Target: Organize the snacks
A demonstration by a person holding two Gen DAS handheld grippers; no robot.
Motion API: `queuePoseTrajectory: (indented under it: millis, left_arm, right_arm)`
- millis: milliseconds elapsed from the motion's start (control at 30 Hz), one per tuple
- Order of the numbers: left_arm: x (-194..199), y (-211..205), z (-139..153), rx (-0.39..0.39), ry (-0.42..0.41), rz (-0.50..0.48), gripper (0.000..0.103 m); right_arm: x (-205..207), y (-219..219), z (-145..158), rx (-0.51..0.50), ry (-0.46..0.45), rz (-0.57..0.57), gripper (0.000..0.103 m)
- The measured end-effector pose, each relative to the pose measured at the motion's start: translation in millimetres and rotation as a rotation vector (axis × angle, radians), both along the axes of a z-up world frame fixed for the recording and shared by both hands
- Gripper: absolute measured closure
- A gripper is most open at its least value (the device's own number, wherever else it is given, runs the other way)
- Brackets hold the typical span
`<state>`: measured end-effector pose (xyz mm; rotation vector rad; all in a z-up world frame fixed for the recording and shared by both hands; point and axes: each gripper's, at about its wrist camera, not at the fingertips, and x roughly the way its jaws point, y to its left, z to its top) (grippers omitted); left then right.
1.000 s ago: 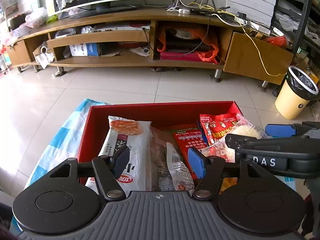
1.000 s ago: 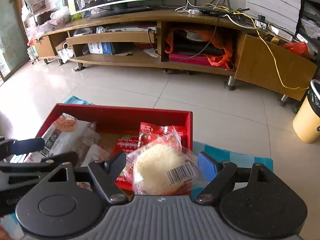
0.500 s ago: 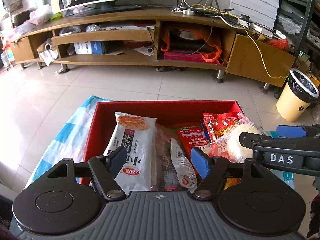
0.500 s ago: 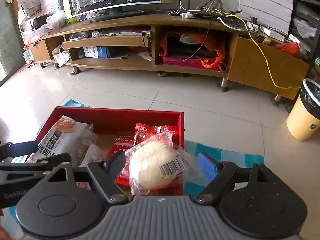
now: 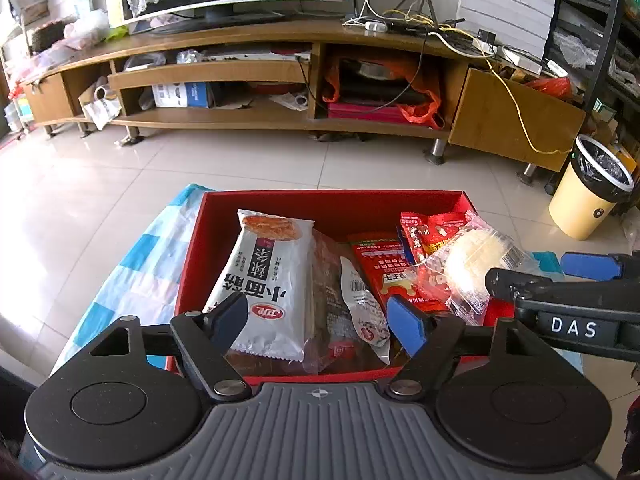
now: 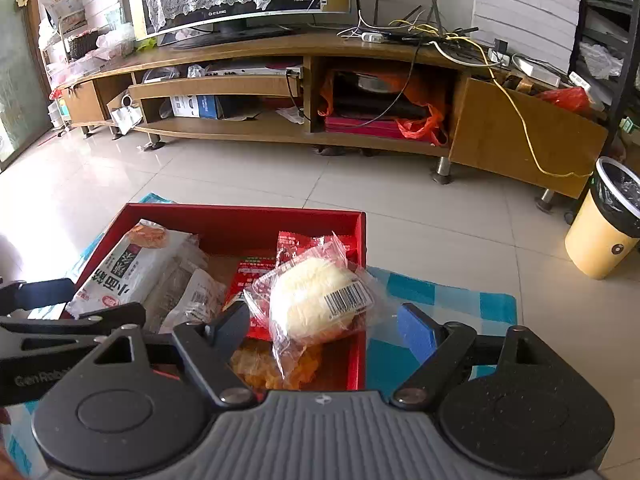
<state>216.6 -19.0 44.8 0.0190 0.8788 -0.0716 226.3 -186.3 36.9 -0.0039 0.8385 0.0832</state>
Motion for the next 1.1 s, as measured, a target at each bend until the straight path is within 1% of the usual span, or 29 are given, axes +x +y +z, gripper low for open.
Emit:
queuePoseTrajectory:
  millis: [533,600,800,1100]
  left_arm:
    - [-19.3,3.7,1.8,-0.013,0.02,0.003,0.019]
    - [-24.0,2.9,3.0,-0.015,0.017,0.0,0.017]
    - [-40.5,4.1,5.8,-0.02,0.015,-0.007,0.017]
    - [-68.3,4.5,4.8,-0.026,0.027,-0.016,0.017]
  right_arm:
    - [-19.4,-9.4,3.5,-0.006,0.003,-0.014,0.021]
    - [-25.0,-9.3,4.5,-0.008,0.001,-0.014,0.021]
    - [-44.4,-6.9,9.6,-0.004,-0.011,-0.005,0.021]
    - [-77.9,0.3,10.9,-0.024,-0.015,0.011,0.021]
